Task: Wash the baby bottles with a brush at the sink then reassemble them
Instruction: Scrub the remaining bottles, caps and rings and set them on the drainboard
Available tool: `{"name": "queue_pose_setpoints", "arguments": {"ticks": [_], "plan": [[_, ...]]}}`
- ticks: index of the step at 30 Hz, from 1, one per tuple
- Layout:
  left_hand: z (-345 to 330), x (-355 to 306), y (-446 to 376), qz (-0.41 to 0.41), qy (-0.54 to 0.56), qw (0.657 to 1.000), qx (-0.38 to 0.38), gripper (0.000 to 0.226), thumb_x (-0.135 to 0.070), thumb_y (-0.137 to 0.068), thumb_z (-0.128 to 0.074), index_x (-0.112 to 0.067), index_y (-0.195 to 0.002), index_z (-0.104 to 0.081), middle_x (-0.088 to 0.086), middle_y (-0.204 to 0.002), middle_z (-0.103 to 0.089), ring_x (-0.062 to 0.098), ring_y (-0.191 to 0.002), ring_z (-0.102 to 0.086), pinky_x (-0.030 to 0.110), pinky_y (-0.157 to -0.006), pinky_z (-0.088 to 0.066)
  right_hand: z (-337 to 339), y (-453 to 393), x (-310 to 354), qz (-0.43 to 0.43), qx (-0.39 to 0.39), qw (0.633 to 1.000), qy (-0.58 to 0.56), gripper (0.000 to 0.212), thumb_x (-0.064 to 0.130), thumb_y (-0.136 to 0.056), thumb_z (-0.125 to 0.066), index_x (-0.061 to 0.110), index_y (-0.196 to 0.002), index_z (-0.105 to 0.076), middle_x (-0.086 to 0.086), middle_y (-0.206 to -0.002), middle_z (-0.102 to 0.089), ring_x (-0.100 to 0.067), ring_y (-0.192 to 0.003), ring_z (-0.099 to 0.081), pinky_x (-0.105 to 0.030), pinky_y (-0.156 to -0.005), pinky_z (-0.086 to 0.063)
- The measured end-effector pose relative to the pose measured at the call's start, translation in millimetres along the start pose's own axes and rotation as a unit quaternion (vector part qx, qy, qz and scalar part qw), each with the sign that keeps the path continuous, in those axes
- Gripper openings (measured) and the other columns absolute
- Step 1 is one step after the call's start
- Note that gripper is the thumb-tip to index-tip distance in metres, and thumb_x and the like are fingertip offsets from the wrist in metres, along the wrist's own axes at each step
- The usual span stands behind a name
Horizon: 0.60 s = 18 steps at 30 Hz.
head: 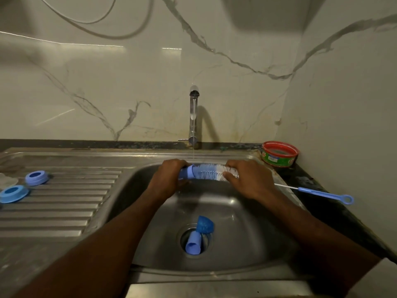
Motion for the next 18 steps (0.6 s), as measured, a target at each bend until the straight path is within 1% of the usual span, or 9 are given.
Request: {"name": "queue_pose_setpoints", "arguments": {"ticks": [3,4,7,8,10,12,14,16,18], "plan": [[-5.9,-30.3,1.1,-0.089,-0.046,0.995,0.030,0.046,-0.032,-0.090,-0.074,-0.022,-0.132,-0.060,0.001,-0.127,-0.062,0.018,-0.116,-0.057,0.034,-0.100,-0.046,-11.1,4.9,9.0,0.012,0.018,1.000,0.016,0.041,0.053,-0.099,-0.052,0.037,-0.137,-0.056,0.002,-0.123,-0.068,-0.019,-0.108,-0.062,-0.039,-0.094,-0.050],[-4.2,-30.4,0.5,-0.089,-0.053,0.994,0.018,0.046,-0.033,-0.090,-0.074,-0.022,-0.132,-0.060,0.002,-0.127,-0.062,0.018,-0.116,-0.057,0.035,-0.100,-0.046,-9.9,4.6,10.3,0.014,0.013,1.000,0.019,0.041,0.053,-0.099,-0.052,0.037,-0.137,-0.056,0.002,-0.123,-0.068,-0.019,-0.108,-0.062,-0.038,-0.093,-0.050],[7.9,-4.8,-3.1,-0.001,-0.019,0.999,-0.033,0.041,-0.032,-0.087,-0.077,-0.022,-0.124,-0.064,0.001,-0.120,-0.067,0.017,-0.110,-0.061,0.032,-0.096,-0.048,3.2,1.2,9.7,0.016,-0.022,1.000,0.008,0.037,0.052,-0.099,-0.052,0.037,-0.132,-0.061,0.004,-0.117,-0.070,-0.019,-0.104,-0.064,-0.035,-0.085,-0.050],[7.1,-4.2,-2.9,0.002,-0.013,1.000,-0.027,0.041,-0.032,-0.088,-0.077,-0.021,-0.125,-0.064,0.002,-0.121,-0.067,0.017,-0.111,-0.061,0.032,-0.097,-0.047,4.6,1.0,10.6,0.019,-0.026,0.999,0.014,0.036,0.053,-0.099,-0.052,0.037,-0.130,-0.061,0.004,-0.115,-0.071,-0.019,-0.102,-0.064,-0.034,-0.083,-0.050],[-2.9,-21.8,-0.8,-0.057,-0.037,0.997,0.035,0.042,-0.032,-0.093,-0.071,-0.020,-0.131,-0.060,0.003,-0.128,-0.063,0.017,-0.116,-0.058,0.033,-0.101,-0.045,-1.3,2.8,14.3,0.023,-0.006,0.999,0.043,0.038,0.053,-0.099,-0.051,0.039,-0.133,-0.059,0.003,-0.117,-0.070,-0.019,-0.104,-0.063,-0.035,-0.085,-0.049],[-5.9,-35.5,2.8,-0.095,-0.038,0.994,0.046,0.042,-0.034,-0.094,-0.069,-0.021,-0.133,-0.060,0.003,-0.128,-0.063,0.016,-0.115,-0.058,0.035,-0.101,-0.046,-5.4,5.6,14.4,0.016,0.006,0.998,0.054,0.041,0.053,-0.099,-0.050,0.039,-0.137,-0.056,0.002,-0.121,-0.068,-0.019,-0.107,-0.063,-0.036,-0.088,-0.048],[1.5,-26.5,1.2,-0.054,0.007,0.998,-0.011,0.040,-0.033,-0.090,-0.074,-0.021,-0.126,-0.064,0.001,-0.121,-0.067,0.010,-0.107,-0.059,0.030,-0.095,-0.050,2.4,5.7,9.9,0.002,-0.006,0.999,0.033,0.040,0.053,-0.099,-0.051,0.038,-0.136,-0.058,0.002,-0.120,-0.069,-0.020,-0.107,-0.063,-0.037,-0.089,-0.050],[2.2,-6.5,1.4,0.030,0.065,0.996,-0.045,0.038,-0.030,-0.087,-0.078,-0.017,-0.121,-0.067,0.003,-0.115,-0.071,0.001,-0.094,-0.057,0.011,-0.085,-0.044,13.3,4.0,3.8,-0.014,-0.033,0.999,0.041,0.038,0.053,-0.098,-0.052,0.037,-0.132,-0.060,0.002,-0.116,-0.070,-0.020,-0.105,-0.064,-0.037,-0.086,-0.051],[-5.8,5.8,2.9,0.093,0.097,0.990,-0.046,0.040,-0.029,-0.086,-0.080,-0.012,-0.120,-0.068,0.006,-0.113,-0.072,0.001,-0.090,-0.057,0.010,-0.081,-0.041,19.5,3.7,-2.2,-0.033,-0.047,0.995,0.079,0.036,0.054,-0.097,-0.053,0.036,-0.128,-0.061,0.002,-0.111,-0.070,-0.019,-0.100,-0.064,-0.036,-0.080,-0.052]]}}
Point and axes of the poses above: each hand's wrist, its own y-axis away from the middle knuckle, its own z-axis out of the back of the hand, x = y × z, the point moved 7 cm from there along -y, towards the middle knuckle
